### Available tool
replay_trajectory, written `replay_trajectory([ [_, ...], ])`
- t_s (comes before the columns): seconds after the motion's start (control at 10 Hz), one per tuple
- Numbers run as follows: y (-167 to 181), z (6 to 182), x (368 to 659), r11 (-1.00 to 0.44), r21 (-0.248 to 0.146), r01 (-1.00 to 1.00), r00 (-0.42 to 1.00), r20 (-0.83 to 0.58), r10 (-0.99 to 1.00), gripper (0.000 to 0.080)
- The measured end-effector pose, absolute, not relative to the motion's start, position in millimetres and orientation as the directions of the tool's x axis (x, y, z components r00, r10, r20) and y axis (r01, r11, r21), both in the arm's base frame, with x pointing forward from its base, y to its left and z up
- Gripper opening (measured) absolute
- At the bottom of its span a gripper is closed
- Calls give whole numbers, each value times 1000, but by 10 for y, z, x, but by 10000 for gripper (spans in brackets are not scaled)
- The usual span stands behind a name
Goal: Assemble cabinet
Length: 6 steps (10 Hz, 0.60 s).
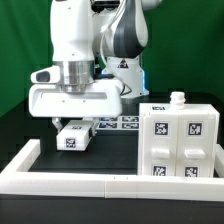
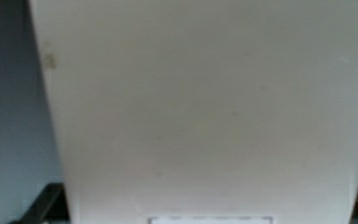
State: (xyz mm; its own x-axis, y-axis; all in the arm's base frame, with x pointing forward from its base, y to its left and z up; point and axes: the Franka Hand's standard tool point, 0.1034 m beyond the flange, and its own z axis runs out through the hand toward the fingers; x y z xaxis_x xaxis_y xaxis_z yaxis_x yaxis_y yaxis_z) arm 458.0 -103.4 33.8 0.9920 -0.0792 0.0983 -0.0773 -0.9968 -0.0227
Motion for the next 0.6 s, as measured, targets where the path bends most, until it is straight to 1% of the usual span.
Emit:
replay_trajectory([
  [0.3, -548, 851, 4788, -996, -55, -71, 991, 110, -76, 543],
  [0.5, -253, 1131, 4948, -992, -81, -96, 989, 102, -104, 543],
  [0.6, -45, 1283, 5079, -987, -86, -138, 986, 80, -145, 543],
])
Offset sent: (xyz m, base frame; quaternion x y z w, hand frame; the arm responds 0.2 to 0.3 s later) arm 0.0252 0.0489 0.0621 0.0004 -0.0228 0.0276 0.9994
